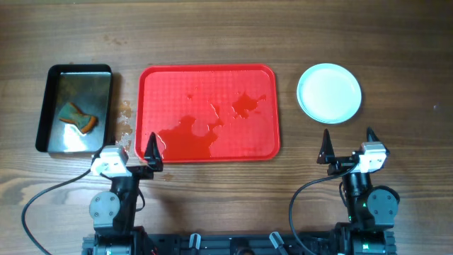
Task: Clean dirty plates on tray and stack at the side
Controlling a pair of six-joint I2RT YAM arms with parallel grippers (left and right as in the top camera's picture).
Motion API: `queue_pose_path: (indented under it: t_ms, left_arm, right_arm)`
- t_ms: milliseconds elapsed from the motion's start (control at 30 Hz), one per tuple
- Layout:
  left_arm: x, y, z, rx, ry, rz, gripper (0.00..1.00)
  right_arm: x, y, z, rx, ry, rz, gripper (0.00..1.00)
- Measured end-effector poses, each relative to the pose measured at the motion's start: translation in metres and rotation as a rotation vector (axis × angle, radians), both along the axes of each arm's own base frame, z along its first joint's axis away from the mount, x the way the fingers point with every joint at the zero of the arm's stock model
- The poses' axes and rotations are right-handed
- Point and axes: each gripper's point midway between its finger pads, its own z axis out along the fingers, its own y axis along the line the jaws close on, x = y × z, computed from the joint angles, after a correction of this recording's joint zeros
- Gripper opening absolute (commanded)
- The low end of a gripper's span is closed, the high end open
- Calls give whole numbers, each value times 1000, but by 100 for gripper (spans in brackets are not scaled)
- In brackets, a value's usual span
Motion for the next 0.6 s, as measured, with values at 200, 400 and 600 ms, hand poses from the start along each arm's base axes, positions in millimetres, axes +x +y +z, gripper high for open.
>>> queue_pose_path:
  t_ms: [200, 400, 600]
  left_arm:
    - [0, 8, 0, 2, 1, 45, 100]
    - [0, 9, 0, 3, 1, 52, 100]
    - [0, 9, 0, 3, 1, 52, 100]
  right_arm:
    - [0, 0, 0, 0, 0, 0, 100]
    - [0, 0, 0, 0, 0, 0, 100]
    - [0, 0, 0, 0, 0, 0, 100]
